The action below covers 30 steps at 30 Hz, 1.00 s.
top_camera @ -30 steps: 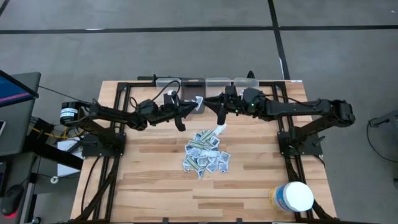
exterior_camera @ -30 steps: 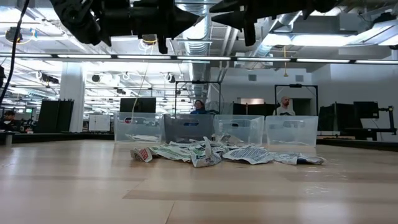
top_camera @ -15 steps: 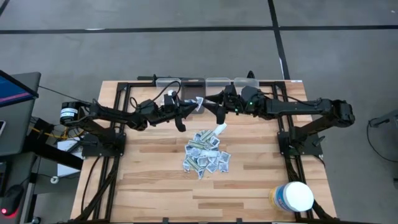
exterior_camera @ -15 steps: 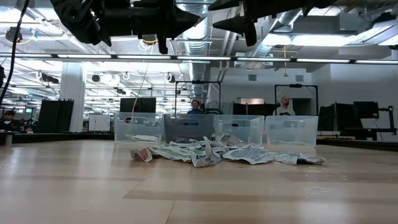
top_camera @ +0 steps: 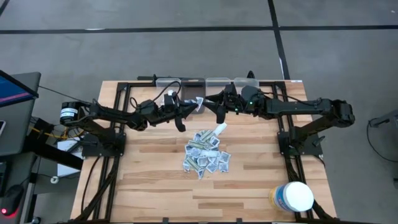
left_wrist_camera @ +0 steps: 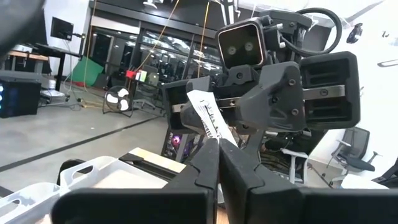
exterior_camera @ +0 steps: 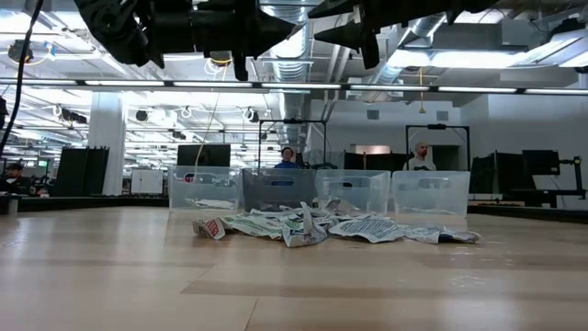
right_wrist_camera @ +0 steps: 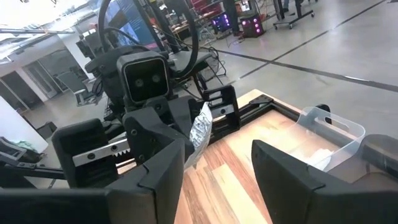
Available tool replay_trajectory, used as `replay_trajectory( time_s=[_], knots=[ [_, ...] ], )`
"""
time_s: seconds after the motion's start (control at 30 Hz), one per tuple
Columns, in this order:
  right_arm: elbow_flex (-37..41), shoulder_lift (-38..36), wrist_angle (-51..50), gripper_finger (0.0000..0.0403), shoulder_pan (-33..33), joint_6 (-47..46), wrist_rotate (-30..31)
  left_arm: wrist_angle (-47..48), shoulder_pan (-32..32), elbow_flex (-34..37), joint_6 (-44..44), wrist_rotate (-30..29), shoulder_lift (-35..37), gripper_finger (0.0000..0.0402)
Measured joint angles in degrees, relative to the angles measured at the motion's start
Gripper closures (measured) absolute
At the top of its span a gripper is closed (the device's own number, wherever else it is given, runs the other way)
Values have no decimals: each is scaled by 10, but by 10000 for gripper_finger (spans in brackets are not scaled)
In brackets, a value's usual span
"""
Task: Pick & Place First Aid Supplies
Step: Put the ointment pack into the right transparent bin
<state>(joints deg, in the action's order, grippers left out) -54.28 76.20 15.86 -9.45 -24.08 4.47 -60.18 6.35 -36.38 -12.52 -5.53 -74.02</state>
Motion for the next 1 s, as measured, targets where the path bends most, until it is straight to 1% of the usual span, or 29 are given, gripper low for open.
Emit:
replay_trajectory(
  time_s=[0.23,0.33,0.5,0.77,1.0],
  knots=[
    [0,0,0,232,0,0,0,2,-4,-1,0,0,0,388],
    [0,0,0,232,0,0,0,10,-4,-18,0,1,-11,390],
    [0,0,1,232,0,0,0,18,-5,-55,-1,42,-55,394],
    [0,0,-1,245,10,0,0,15,-4,-57,1,34,-60,391],
    [0,0,0,264,16,0,0,15,-4,-57,0,34,-59,392]
  ],
)
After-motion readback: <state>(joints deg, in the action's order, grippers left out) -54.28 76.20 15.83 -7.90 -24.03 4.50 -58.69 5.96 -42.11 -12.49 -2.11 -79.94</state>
